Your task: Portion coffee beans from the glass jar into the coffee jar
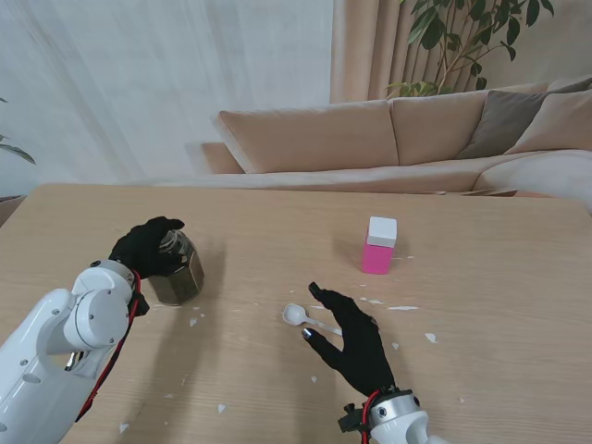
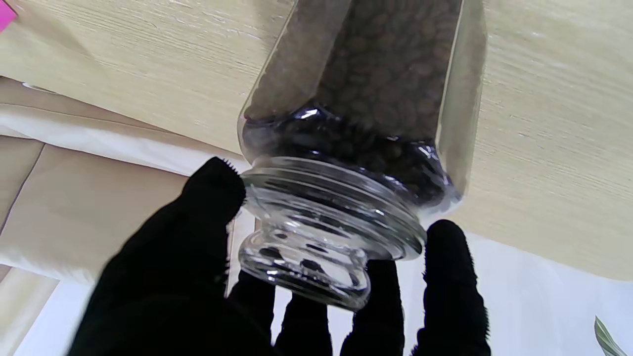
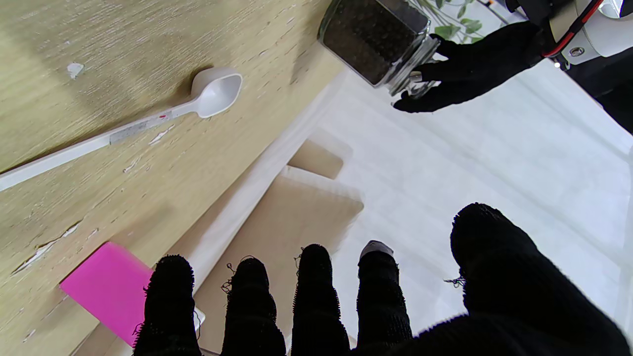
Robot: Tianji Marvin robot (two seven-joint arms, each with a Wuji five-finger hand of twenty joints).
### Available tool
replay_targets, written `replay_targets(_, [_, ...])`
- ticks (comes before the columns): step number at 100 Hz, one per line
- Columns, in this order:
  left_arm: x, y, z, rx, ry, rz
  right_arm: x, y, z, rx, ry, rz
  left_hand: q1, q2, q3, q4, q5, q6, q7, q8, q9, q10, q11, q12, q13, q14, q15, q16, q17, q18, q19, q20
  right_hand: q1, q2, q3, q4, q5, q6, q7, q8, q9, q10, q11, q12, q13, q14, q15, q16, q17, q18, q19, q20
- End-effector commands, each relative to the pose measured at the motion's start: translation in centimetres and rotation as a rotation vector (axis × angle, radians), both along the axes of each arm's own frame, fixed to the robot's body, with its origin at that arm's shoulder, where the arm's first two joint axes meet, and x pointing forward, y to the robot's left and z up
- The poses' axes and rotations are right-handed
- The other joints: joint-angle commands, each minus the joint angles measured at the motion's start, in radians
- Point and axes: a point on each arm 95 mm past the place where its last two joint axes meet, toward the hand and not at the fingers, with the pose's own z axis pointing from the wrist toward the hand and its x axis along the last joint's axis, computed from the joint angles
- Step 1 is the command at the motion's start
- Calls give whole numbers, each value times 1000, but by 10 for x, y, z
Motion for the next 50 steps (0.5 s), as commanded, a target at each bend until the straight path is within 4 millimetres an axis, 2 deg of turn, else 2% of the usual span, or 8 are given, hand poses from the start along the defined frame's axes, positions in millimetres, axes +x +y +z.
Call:
replay_targets(1, [-7,-11,-9,-19,40,-34,-3,3,0,8,11,9,35,-31,19,11,-50,17,30,3,31,10,12,5,34,-34,90,33,25,-26,50,-9,14,-9,7,-14,2,-37,14,11,19,-23,7,4,15,-20,6,2,-2,-22,6,14])
replay_targets(30, [-11,-23,-8,-2,47,-80,-3,3,0,9,8,6,118,-40,69,20,-49,38,48,-1,30,21,14,11,45,-36,139,44,89,-61,122,-18,14,-10,7,-14,4,-36,16,11,19,-22,7,4,15,-21,6,1,-2,-22,6,14])
replay_targets(50, [-10,-25,-7,15,41,-80,-4,2,1,14,6,1,145,-29,81,22,-46,42,60,0,31,19,15,12,33,-39,141,39,71,-57,114,-34,17,-9,7,-14,6,-36,17,11,21,-23,8,5,16,-21,7,1,-1,-22,7,14])
